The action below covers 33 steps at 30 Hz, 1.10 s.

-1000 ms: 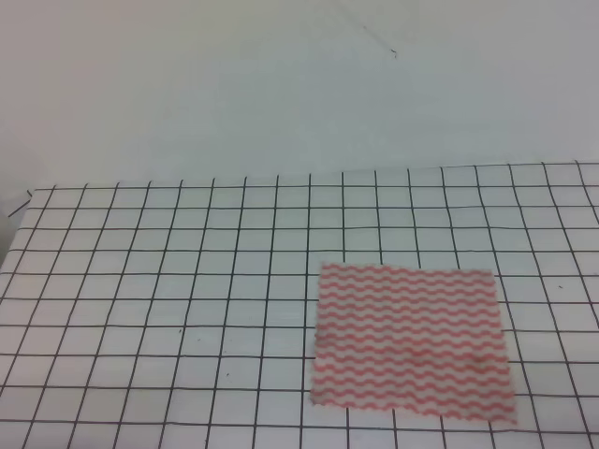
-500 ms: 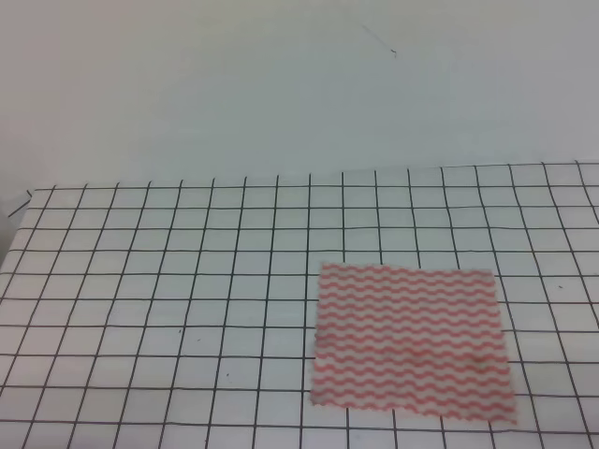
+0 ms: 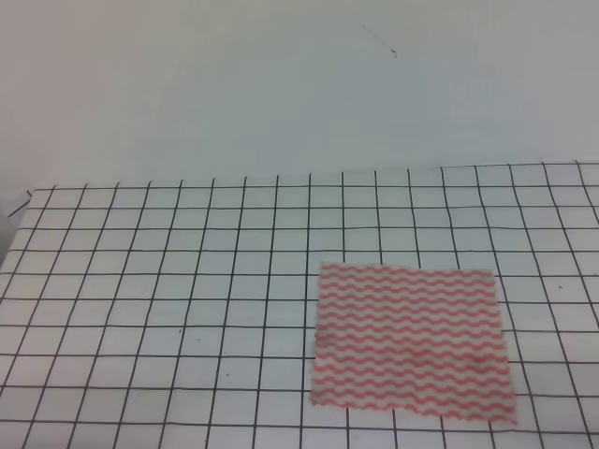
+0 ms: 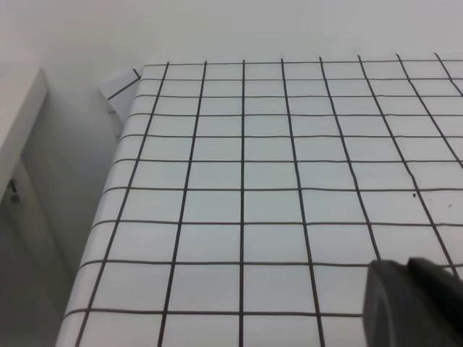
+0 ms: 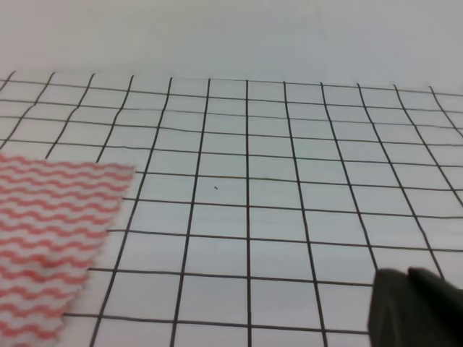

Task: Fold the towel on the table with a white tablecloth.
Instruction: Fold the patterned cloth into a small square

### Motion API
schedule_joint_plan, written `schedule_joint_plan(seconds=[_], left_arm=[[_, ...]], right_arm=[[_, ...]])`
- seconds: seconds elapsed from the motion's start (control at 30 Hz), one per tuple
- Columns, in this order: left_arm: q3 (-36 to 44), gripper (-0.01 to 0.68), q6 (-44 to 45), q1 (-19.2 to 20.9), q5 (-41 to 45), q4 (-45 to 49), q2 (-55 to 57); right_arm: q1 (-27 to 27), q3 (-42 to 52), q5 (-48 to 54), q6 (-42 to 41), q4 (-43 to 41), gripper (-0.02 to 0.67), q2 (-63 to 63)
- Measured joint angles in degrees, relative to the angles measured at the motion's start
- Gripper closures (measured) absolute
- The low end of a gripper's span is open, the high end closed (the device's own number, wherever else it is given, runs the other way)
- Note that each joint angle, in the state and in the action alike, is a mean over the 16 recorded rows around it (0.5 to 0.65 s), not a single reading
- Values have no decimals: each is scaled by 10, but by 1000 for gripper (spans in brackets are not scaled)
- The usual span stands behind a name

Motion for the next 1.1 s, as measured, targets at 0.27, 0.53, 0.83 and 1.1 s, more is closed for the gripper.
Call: schedule_joint_plan(seconds=[0.27, 0.53, 0.83, 1.1], left_arm=[[0, 673, 0, 0, -3, -60, 0], [0, 673, 0, 0, -13, -230, 0], [0, 673, 0, 0, -25, -493, 0], [0, 673, 0, 0, -30, -617, 0]], right_arm=[[0, 0, 1, 0, 63, 650, 0], [0, 0, -25, 0, 244, 650, 0], [0, 0, -78, -1, 450, 650, 0], [0, 0, -95, -4, 531, 650, 0]])
